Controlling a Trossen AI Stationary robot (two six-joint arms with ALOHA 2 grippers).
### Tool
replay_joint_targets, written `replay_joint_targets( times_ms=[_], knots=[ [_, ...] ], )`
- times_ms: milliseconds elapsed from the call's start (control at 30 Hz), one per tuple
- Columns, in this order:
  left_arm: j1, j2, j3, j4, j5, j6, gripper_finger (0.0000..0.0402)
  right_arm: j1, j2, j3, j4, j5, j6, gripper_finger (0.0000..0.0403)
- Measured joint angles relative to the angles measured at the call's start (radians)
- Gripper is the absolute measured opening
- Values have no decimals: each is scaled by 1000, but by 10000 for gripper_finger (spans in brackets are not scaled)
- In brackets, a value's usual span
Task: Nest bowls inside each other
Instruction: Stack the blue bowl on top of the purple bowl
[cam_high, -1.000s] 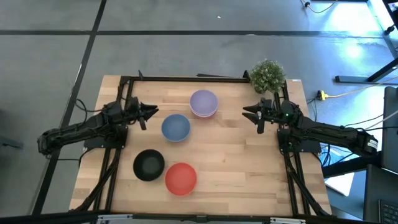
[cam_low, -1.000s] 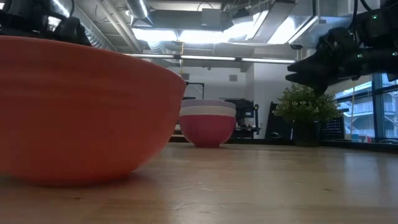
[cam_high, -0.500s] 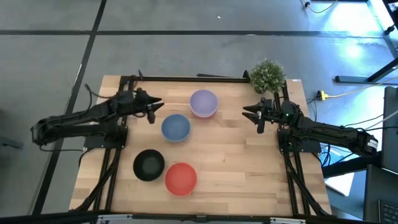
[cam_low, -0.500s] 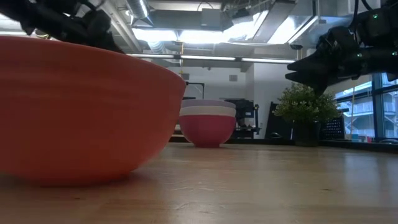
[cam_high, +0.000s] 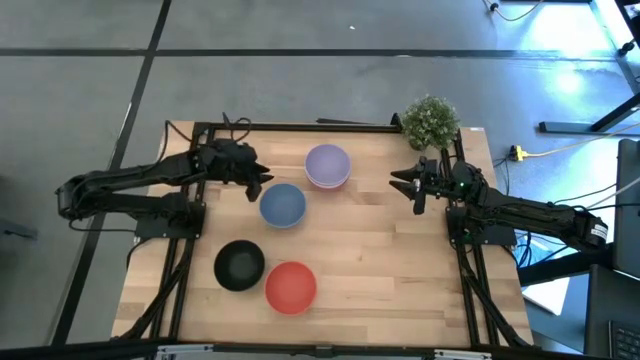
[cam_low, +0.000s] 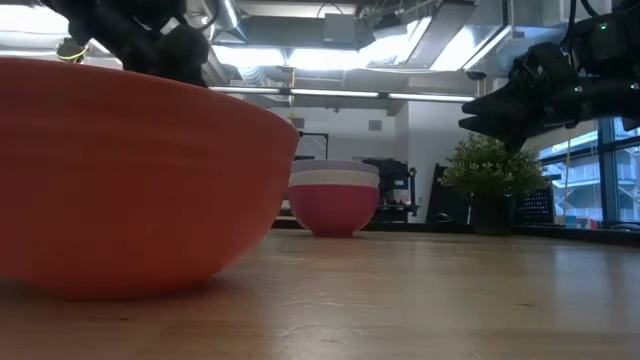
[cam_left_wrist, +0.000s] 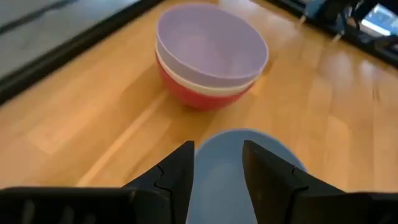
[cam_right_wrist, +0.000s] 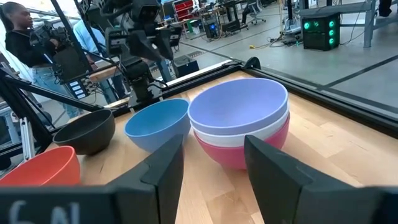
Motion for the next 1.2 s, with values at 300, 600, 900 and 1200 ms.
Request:
replay_joint_targets(
  times_ms=[300, 600, 900, 1200],
  knots=[
    [-34, 122, 13, -34, -4, 5, 131, 0, 0, 0, -2, 0, -2, 169],
    [-43, 205, 13, -37, -5, 8, 131, 0, 0, 0, -2, 0, -3, 169],
    [-39, 252, 13, -47, -9, 8, 131, 0, 0, 0, -3, 0, -22, 169],
    [-39, 291, 13, -51, -42, 35, 131, 0, 0, 0, -2, 0, -25, 169]
  ],
)
